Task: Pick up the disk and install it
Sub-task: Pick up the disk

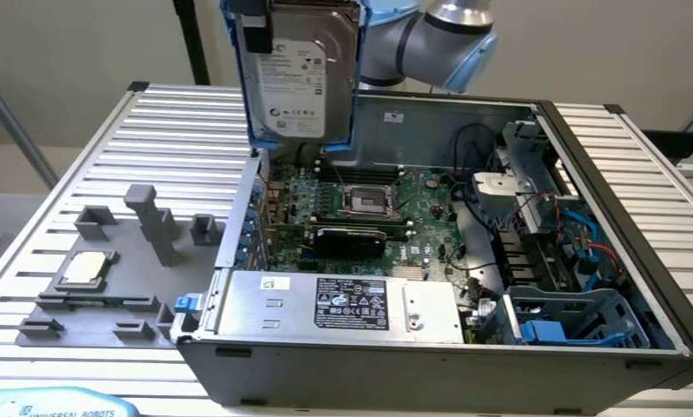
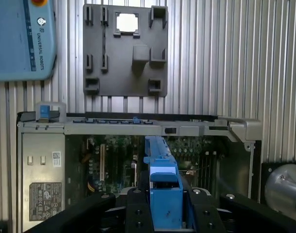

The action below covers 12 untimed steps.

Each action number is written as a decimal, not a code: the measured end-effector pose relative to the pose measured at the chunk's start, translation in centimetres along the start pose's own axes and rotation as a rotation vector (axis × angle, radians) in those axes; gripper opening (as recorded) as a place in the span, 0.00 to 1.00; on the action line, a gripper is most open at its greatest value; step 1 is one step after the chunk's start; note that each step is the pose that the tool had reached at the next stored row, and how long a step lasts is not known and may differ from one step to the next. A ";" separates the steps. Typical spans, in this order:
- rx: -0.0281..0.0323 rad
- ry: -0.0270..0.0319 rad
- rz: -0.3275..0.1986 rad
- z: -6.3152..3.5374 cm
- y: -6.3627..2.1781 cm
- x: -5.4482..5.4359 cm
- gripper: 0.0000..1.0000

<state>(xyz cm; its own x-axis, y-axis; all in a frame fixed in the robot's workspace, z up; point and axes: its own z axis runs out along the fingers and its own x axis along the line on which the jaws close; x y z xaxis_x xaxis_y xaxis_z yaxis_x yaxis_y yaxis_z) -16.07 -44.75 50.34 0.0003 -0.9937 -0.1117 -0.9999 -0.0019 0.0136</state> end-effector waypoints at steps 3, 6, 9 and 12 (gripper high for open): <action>0.0000 0.0000 0.000 -0.09 -1.11 0.6 0.33; 0.0000 0.0001 0.000 -0.17 -2.03 1.3 0.33; 0.0000 0.0000 0.000 -0.26 -2.97 1.9 0.33; 0.0000 0.0000 0.000 -0.34 -3.95 2.6 0.33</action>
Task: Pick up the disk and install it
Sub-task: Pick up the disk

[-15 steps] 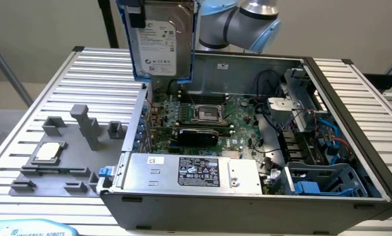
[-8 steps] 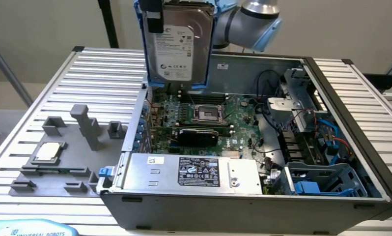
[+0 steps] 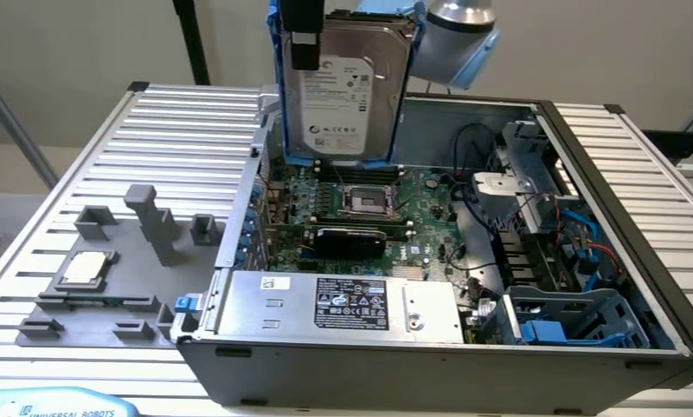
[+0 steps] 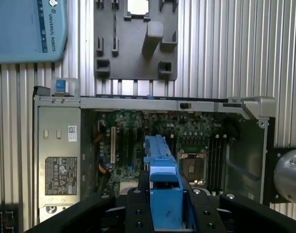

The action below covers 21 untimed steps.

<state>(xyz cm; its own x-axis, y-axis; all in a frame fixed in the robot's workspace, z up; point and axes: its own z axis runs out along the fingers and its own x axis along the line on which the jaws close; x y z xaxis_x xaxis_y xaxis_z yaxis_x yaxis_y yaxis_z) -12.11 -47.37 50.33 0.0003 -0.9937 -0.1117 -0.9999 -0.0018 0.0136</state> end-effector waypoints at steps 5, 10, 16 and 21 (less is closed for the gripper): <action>0.0000 0.0000 0.000 -0.12 -1.75 1.1 0.33; 0.0000 0.0000 0.000 -0.22 -3.55 2.3 0.33; 0.0000 0.0000 0.000 -0.32 -5.96 3.7 0.33; 0.0000 0.0000 0.000 -0.38 -7.88 4.8 0.33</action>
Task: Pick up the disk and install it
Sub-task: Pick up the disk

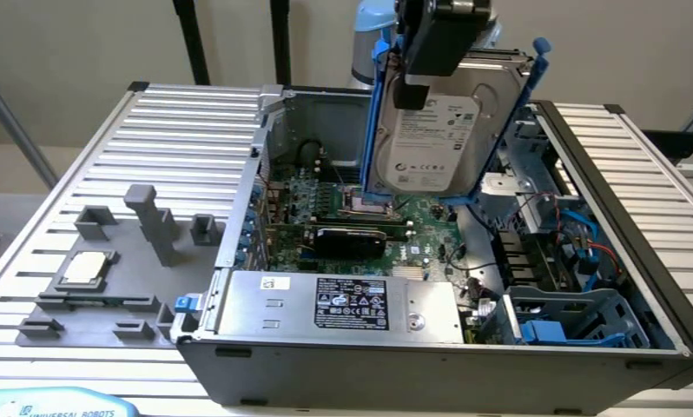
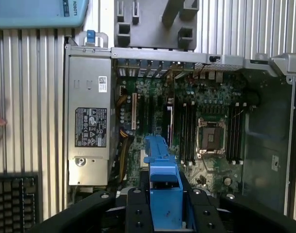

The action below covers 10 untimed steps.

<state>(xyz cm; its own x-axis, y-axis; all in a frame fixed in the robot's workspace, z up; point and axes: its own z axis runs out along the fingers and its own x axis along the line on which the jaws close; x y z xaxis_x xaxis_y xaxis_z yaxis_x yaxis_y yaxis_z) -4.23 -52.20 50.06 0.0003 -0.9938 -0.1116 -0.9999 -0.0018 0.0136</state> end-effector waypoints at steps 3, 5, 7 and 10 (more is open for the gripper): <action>0.0000 0.0000 0.000 -0.02 -1.20 0.7 0.33; 0.0000 0.0001 0.000 -0.03 -1.98 1.1 0.33; 0.0000 0.0000 0.000 -0.03 -2.77 1.5 0.33; 0.0000 0.0000 0.000 -0.04 -3.98 2.2 0.33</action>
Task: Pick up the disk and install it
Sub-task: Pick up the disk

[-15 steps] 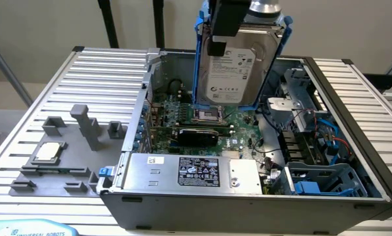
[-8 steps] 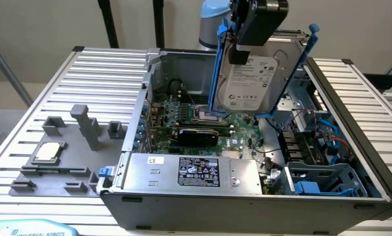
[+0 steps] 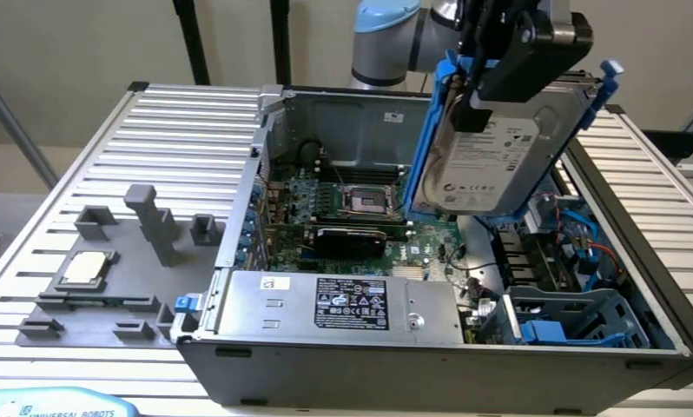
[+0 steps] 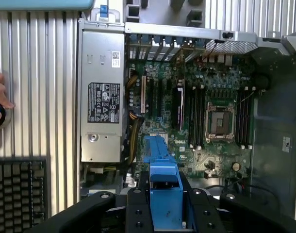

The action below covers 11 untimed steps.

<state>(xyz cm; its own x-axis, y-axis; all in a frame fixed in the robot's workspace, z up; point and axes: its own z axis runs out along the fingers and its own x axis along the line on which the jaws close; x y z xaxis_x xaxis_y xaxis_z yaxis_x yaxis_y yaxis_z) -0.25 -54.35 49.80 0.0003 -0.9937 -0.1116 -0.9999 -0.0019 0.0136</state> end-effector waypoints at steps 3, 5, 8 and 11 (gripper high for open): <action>0.0000 0.0000 0.000 -0.01 -1.16 0.6 0.33; 0.0000 0.0000 0.000 -0.01 -1.89 1.1 0.33; -0.0001 0.0000 0.000 0.00 -2.93 1.8 0.33; 0.0000 0.0000 0.000 0.01 -3.93 2.6 0.33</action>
<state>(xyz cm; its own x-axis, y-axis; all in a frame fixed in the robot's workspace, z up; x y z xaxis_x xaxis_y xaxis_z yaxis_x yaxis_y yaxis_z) 3.69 -56.88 49.45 0.0003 -0.9937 -0.1116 -0.9999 -0.0018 0.0136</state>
